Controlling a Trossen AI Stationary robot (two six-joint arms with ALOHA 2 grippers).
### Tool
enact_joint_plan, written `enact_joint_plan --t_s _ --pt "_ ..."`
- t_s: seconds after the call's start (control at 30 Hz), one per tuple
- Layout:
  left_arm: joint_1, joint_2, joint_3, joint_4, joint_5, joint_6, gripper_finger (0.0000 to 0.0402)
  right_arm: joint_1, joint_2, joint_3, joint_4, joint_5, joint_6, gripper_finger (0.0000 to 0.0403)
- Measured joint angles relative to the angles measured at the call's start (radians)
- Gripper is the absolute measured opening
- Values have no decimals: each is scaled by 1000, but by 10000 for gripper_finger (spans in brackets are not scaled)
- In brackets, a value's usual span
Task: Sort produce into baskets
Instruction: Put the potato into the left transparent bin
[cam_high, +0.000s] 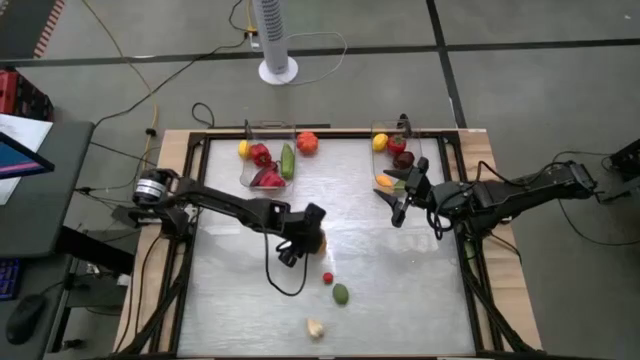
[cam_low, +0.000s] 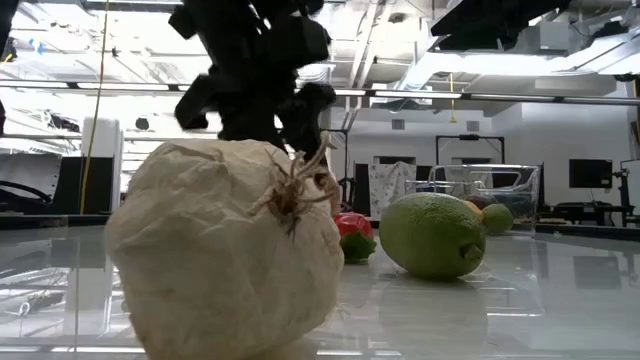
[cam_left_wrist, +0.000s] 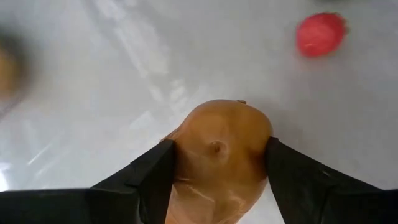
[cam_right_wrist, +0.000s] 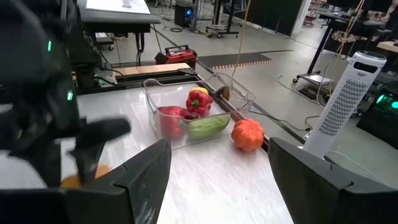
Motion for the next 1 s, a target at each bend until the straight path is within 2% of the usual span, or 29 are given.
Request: enact_joint_plan --t_s 0.37,0.53,0.63,0.77,0.83,1.0 --pt "100 -273 -7 -51 -117 -131 213 -60 0 0 30 2 -71 296" --pt "192 -387 -86 -17 -228 -171 213 -92 0 0 54 -8 -109 296" --pt "280 -442 -167 43 -268 -210 213 -103 0 0 96 -58 -141 296" --pt "400 -485 -269 155 -285 -318 214 -113 0 0 132 -90 -166 296" --pt "443 -494 -294 174 -261 -351 222 -122 0 0 141 -97 -177 296" --pt "476 -498 -296 175 -234 -358 266 -151 10 0 141 -166 -166 297"
